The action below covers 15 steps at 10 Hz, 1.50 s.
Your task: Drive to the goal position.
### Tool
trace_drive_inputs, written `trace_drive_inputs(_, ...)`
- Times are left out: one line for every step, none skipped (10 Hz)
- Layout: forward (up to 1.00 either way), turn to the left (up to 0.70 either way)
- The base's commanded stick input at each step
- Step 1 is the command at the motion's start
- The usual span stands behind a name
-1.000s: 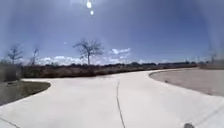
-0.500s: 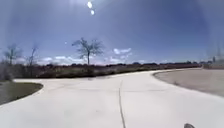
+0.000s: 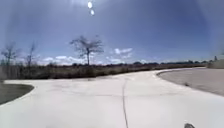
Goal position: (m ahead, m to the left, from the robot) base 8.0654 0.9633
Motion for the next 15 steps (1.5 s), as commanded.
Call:
trace_drive_inputs(1.0,-0.4)
trace_drive_inputs(1.0,-0.4)
trace_drive_inputs(1.0,-0.4)
trace_drive_inputs(1.0,-0.4)
trace_drive_inputs(1.0,-0.4)
trace_drive_inputs(1.0,-0.4)
trace_drive_inputs(1.0,-0.4)
trace_drive_inputs(1.0,-0.14)
trace_drive_inputs(1.0,0.0)
trace_drive_inputs(1.0,0.0)
trace_drive_inputs(1.0,0.0)
trace_drive_inputs(1.0,0.0)
trace_drive_inputs(1.0,0.0)
trace_drive_inputs(1.0,0.0)
trace_drive_inputs(1.0,0.0)
